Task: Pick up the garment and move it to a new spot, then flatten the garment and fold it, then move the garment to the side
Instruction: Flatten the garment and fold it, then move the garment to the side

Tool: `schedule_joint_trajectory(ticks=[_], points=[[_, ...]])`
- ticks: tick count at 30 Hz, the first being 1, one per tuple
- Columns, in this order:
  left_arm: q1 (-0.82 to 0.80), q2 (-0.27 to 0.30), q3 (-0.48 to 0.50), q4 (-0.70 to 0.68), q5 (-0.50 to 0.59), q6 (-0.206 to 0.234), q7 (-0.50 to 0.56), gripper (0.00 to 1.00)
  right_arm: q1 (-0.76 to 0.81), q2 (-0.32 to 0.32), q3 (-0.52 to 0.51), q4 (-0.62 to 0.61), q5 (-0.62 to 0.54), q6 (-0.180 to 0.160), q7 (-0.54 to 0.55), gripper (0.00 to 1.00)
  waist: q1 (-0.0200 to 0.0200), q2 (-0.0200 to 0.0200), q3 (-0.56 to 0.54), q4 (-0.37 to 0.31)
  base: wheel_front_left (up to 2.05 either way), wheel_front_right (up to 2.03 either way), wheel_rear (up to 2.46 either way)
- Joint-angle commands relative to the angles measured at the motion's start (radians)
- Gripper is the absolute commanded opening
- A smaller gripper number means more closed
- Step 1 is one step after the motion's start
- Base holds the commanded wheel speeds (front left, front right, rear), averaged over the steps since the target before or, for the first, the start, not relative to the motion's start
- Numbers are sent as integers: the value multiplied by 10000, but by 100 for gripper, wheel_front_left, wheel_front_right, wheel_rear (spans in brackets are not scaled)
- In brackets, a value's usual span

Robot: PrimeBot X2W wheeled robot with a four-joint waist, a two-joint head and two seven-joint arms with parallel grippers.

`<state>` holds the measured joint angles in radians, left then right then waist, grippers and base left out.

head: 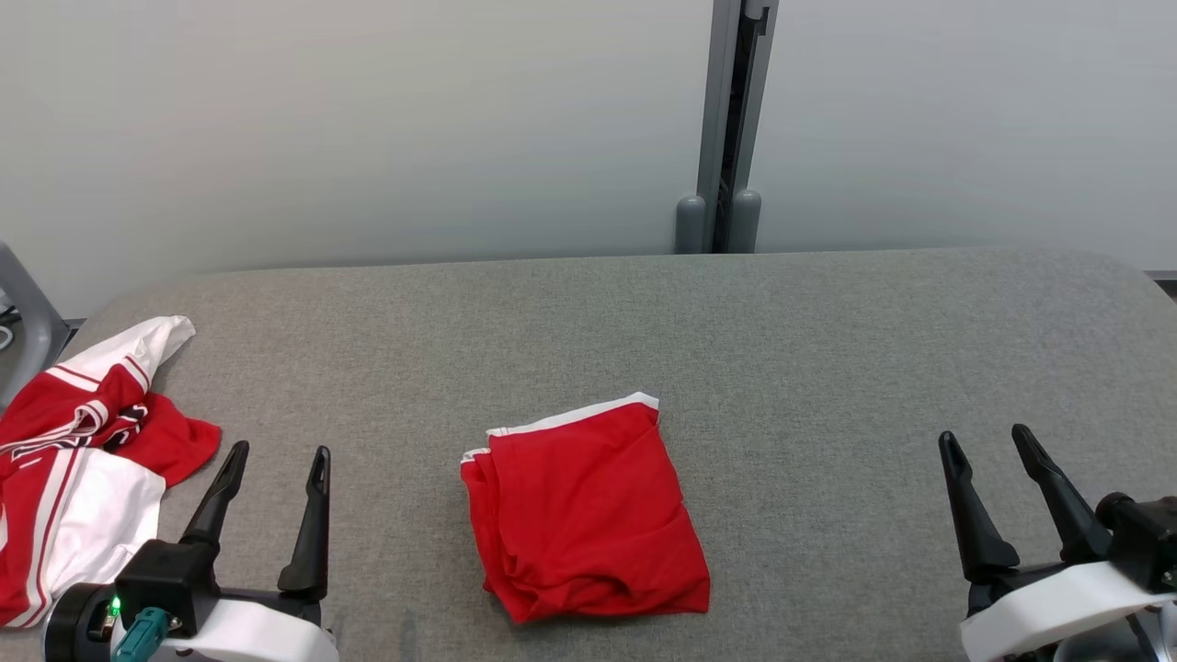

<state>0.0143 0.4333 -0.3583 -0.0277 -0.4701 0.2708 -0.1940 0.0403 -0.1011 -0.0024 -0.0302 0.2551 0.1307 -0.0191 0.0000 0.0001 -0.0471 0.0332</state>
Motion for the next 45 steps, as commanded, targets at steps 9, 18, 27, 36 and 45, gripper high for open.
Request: schedule_joint_trajectory(ticks=[9,18,27,36,45], points=[[-9,75,-5,-149,-92,112,105,100,44,70,-80,-47,-15,1,84,100,0,-1,36,69,0,0,0],[-191,64,-62,-156,-118,135,148,100,-55,94,-57,84,4,1,84,100,0,-1,65,168,0,0,0],[-254,96,-66,-178,-123,165,95,100,-73,116,-71,131,10,1,71,100,0,-1,75,175,0,0,0],[-459,85,-181,-242,-55,107,105,100,-105,64,-114,205,14,1,125,100,0,-1,226,536,0,0,0],[-880,-96,-287,-303,-32,10,-21,100,-560,-354,710,649,21,0,435,100,0,-1,820,1248,0,0,0]])
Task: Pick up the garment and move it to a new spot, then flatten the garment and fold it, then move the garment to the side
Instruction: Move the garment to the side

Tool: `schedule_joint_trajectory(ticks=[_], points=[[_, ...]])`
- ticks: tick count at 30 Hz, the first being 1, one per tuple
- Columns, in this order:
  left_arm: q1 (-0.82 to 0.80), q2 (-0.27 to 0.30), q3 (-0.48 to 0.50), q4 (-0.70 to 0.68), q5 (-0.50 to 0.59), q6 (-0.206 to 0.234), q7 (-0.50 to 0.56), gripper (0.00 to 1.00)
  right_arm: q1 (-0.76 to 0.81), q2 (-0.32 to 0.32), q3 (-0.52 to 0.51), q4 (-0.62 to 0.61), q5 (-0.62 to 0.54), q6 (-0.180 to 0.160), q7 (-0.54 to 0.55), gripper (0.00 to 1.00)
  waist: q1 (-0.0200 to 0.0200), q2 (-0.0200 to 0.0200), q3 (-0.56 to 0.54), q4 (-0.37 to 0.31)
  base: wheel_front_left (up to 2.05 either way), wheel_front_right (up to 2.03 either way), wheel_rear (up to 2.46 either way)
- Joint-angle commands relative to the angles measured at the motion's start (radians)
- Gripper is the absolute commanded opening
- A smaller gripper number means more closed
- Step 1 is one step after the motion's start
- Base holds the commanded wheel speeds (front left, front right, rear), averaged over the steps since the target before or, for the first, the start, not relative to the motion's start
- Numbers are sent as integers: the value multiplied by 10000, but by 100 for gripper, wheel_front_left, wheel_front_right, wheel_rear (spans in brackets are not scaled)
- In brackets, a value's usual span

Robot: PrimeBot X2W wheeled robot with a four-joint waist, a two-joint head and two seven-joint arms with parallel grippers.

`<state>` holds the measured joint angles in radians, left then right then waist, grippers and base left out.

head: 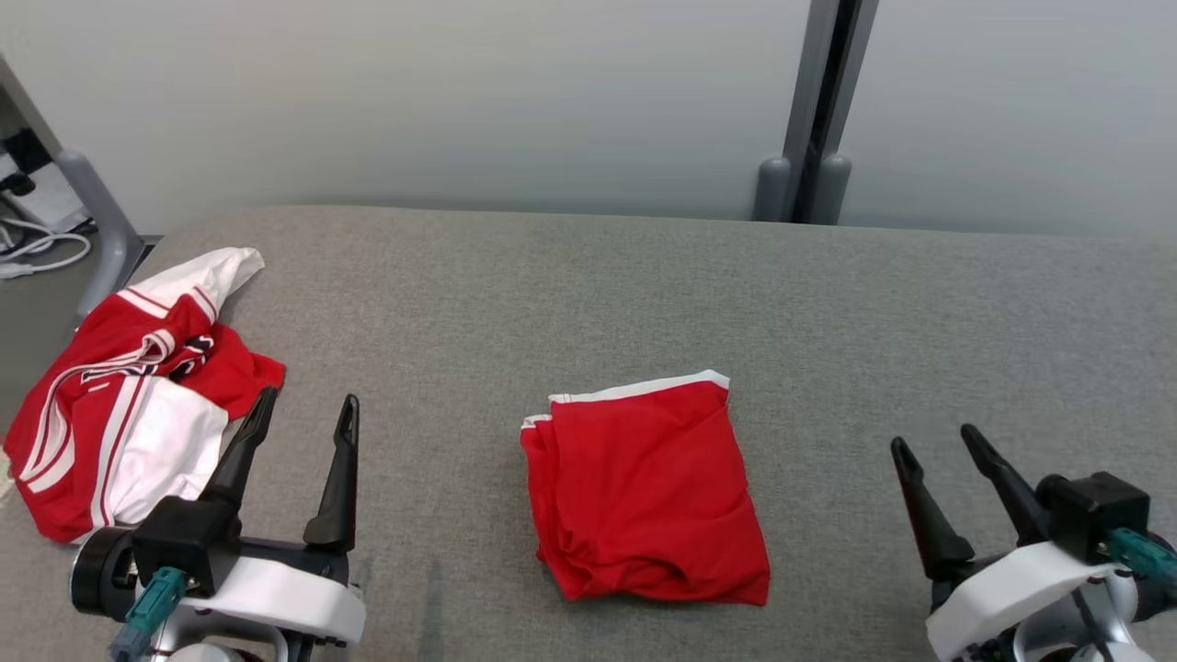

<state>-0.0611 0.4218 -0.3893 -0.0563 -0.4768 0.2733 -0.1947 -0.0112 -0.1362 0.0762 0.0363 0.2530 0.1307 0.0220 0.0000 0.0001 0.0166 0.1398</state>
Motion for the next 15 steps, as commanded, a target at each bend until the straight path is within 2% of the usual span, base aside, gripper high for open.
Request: schedule_joint_trajectory(ticks=[1,15], points=[[-197,-38,-5,12,39,-62,-61,100,-82,-59,88,95,54,1,39,100,0,-1,276,299,0,0,0],[-1257,-646,94,589,141,-640,-628,100,-1428,-516,2199,2490,691,1,125,100,0,-1,1696,1249,0,0,0]])
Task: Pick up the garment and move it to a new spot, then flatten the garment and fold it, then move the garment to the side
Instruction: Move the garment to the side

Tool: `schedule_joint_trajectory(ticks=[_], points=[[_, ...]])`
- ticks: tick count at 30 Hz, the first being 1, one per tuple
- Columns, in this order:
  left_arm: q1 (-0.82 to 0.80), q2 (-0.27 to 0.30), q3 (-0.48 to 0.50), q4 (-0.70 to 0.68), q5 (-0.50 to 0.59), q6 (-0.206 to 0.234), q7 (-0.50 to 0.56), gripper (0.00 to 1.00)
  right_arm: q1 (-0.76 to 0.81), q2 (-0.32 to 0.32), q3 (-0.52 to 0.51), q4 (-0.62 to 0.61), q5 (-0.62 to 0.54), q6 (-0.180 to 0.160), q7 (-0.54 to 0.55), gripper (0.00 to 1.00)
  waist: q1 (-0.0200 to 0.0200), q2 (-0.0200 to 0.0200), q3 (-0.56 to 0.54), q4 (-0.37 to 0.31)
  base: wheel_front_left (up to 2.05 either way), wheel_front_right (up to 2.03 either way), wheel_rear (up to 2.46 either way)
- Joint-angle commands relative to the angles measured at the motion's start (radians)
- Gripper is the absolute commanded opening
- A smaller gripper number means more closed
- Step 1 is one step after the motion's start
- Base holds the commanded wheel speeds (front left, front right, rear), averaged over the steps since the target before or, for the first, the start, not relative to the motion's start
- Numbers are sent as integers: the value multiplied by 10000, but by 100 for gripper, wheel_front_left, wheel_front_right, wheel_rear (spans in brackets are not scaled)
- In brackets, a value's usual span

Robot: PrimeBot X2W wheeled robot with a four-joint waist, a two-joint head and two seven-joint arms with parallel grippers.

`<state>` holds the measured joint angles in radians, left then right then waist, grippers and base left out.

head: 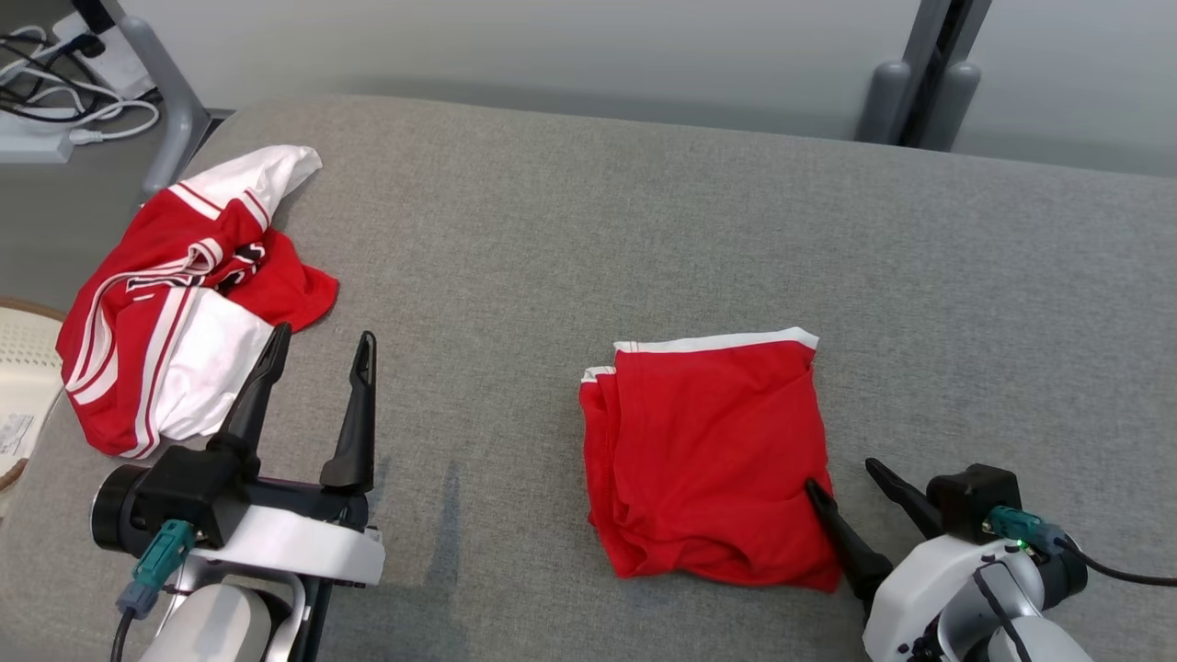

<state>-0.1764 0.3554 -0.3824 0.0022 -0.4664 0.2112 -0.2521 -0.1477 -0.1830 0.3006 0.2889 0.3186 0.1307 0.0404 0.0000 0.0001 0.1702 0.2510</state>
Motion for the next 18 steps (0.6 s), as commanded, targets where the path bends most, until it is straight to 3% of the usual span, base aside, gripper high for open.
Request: schedule_joint_trajectory(ticks=[1,9,11,13,18], points=[[-184,-47,35,56,72,-68,-69,100,-184,-68,70,151,106,1,-82,100,0,-1,233,168,0,0,0],[-609,-406,208,441,255,-403,-106,100,-1000,-179,1126,1230,863,1,210,100,0,-1,639,326,0,0,0],[-674,-447,297,472,320,-474,-110,100,-1129,-222,1399,1372,1084,1,369,45,0,-1,670,336,0,0,0],[-657,-517,370,508,394,-535,-108,100,-1220,-291,1545,1420,1261,1,388,0,0,-1,680,321,0,0,0],[-499,-581,664,491,567,-608,-106,100,-1320,-535,1541,1127,1461,-4,337,0,0,-1,609,47,0,0,0]])
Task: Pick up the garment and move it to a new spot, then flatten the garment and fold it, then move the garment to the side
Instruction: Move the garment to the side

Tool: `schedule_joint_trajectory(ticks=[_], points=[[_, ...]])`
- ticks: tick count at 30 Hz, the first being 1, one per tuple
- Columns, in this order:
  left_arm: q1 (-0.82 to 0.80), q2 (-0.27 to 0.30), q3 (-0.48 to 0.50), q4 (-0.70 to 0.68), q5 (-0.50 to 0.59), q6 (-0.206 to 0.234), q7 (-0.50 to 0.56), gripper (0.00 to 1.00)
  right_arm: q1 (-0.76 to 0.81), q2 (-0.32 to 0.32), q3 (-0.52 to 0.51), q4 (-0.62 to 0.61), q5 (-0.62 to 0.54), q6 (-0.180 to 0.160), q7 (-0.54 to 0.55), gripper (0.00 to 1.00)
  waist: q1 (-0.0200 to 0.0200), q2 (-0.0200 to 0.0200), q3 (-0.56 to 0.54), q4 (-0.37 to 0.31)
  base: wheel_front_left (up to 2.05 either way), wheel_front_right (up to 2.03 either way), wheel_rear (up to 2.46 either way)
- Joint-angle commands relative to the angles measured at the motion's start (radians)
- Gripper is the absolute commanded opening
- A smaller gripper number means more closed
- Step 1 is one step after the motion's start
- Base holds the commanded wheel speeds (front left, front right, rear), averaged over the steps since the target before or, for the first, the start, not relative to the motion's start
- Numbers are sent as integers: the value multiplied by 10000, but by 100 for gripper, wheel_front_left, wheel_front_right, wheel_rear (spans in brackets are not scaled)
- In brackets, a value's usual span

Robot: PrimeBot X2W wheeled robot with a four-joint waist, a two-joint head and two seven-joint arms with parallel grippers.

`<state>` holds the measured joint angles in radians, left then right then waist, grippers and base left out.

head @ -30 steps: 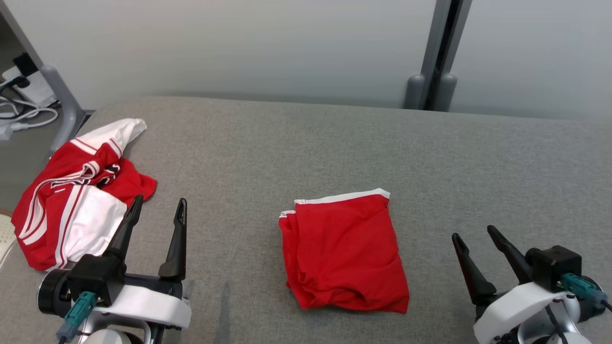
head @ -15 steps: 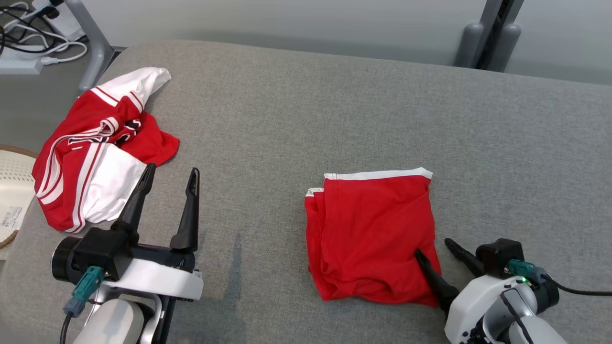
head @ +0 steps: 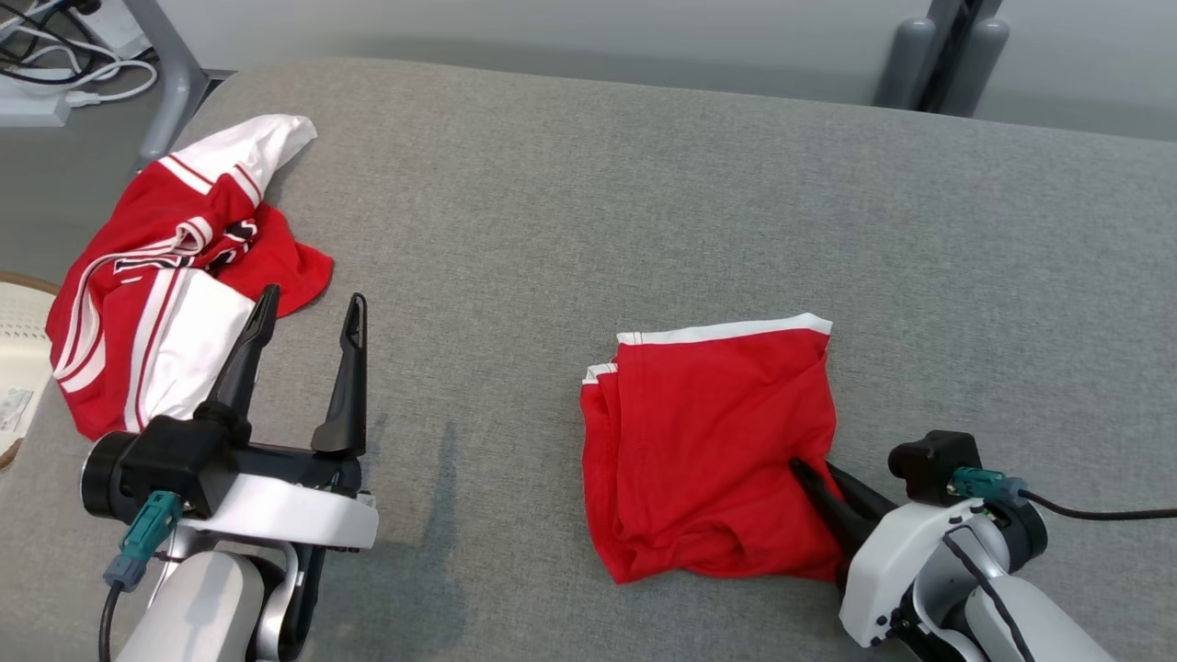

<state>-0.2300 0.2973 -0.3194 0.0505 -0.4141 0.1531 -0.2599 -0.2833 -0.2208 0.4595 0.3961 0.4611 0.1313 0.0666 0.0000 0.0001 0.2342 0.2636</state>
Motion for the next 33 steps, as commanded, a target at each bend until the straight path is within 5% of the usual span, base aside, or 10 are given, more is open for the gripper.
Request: schedule_joint_trajectory(ticks=[1,9,18,24,33], points=[[78,-6,104,-17,64,-27,-28,100,67,-211,-72,-87,-10,-9,36,0,0,-1,-48,-173,0,0,0],[151,91,415,-282,311,-62,-28,100,554,-663,-419,-1574,-569,-6,346,0,0,-1,124,-1465,0,0,0],[-244,530,431,-736,562,-71,213,100,586,-1208,-823,-2660,-1015,-6,618,0,0,-1,877,-3757,0,0,0],[-867,860,267,-1200,801,-237,675,100,-283,-1667,-813,-2214,-904,-6,197,0,0,-1,1532,-5046,0,0,0],[-1918,933,-196,-1918,1128,-491,1278,100,-2470,-2818,-761,-412,-673,-6,-1044,0,0,-1,2472,-5847,0,0,0]])
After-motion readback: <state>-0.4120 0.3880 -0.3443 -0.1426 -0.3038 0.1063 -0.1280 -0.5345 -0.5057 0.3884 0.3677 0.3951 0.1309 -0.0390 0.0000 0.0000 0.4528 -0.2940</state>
